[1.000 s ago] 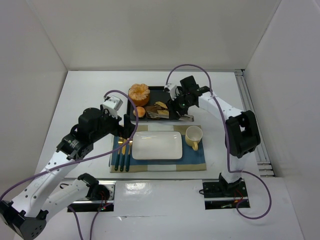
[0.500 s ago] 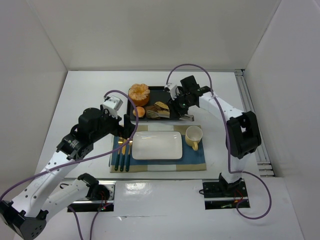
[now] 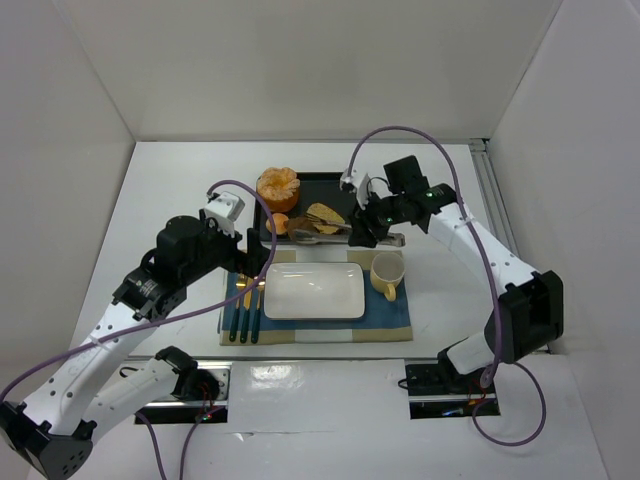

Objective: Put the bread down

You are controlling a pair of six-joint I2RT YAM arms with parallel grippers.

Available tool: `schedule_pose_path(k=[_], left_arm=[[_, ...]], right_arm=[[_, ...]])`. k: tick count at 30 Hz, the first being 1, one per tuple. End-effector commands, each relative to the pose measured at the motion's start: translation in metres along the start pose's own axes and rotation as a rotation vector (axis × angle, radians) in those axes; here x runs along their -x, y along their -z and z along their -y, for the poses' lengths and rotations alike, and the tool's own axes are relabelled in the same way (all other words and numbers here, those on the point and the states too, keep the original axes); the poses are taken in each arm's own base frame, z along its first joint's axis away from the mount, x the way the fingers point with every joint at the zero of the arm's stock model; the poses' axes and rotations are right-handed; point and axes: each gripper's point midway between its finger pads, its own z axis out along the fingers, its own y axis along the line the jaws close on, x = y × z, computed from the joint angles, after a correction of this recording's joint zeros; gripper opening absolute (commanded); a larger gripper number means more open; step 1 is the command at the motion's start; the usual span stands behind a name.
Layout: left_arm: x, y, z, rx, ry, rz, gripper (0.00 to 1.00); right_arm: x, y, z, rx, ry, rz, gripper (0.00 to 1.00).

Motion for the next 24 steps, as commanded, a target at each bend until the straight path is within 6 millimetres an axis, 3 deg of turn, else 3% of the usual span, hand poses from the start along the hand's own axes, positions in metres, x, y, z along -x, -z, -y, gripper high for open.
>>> schedule_pose_path(k=[1, 8, 12, 15, 16, 18, 24], left_arm=[[0.016, 0.004, 0.0, 0.006, -0.027, 0.066, 1.0], [0.018, 0.004, -0.001, 0.014, -0.028, 0.077, 1.0], [0.013, 0.0, -0.003, 0.017, -0.026, 0.059, 1.0], [0.013, 0.0, -0.003, 0.017, -0.026, 0.059, 1.0], [0.013, 0.0, -0.004, 0.026, -0.026, 0.06, 1.0], [0.013, 0.0, -0.004, 0.026, -0.026, 0.06, 1.0], [0.013, 0.0, -0.004, 0.026, -0.026, 0.06, 1.0]], right_arm=[[-0.025, 0.009, -0.033, 0.13, 0.029, -0.046, 0.26], [-0.063, 0.009, -0.071, 0.286, 0.043, -0.15, 0.26], [-0.077, 0.005, -0.078, 0.313, 0.037, -0.192, 0.26], [-0.085, 0.0, -0.076, 0.292, 0.054, -0.232, 0.34], [-0.09, 0.0, -0.077, 0.285, 0.049, -0.253, 0.45], [-0.092, -0.003, -0.077, 0.285, 0.053, -0.269, 0.53], [-0.091, 0.001, -0.075, 0.256, 0.073, -0.263, 0.6]])
